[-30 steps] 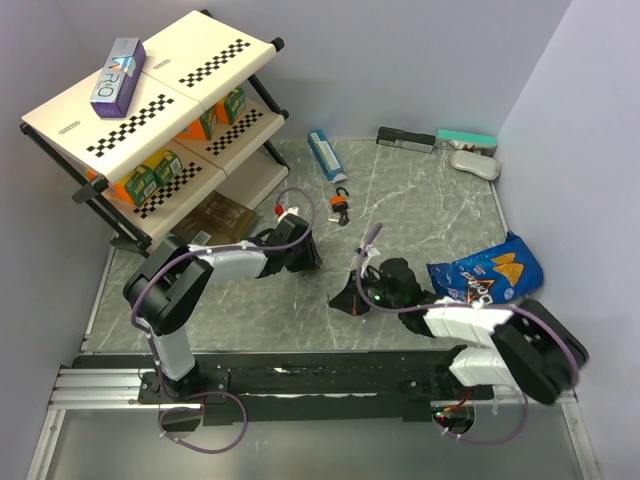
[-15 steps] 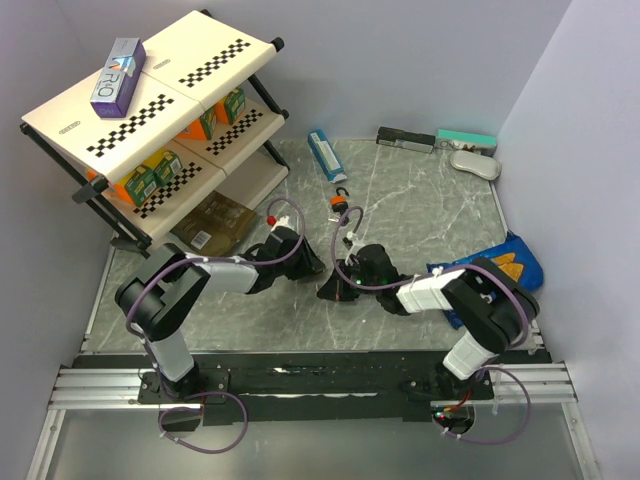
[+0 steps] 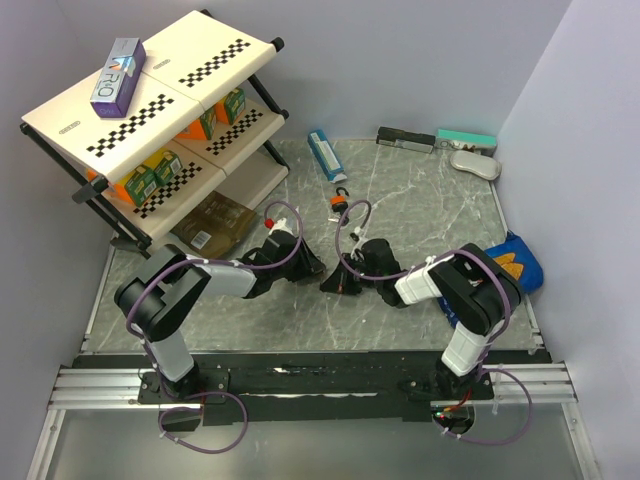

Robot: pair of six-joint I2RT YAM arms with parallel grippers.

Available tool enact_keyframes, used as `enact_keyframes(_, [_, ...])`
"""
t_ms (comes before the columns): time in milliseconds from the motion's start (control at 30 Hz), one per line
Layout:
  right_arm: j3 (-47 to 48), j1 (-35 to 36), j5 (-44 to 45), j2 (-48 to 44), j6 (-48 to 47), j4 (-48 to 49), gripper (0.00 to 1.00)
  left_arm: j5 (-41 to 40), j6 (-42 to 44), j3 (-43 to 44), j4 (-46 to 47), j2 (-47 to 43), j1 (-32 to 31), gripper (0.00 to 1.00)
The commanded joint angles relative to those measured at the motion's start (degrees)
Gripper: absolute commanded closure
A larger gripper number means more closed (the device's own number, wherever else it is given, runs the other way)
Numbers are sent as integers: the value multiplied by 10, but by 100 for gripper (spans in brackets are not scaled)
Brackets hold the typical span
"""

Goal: Unlock with the key

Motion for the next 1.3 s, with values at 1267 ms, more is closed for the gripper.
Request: enact_keyframes(1267, [-7, -46, -53, 43, 33, 155, 100, 4, 26, -31, -47, 12, -17, 99])
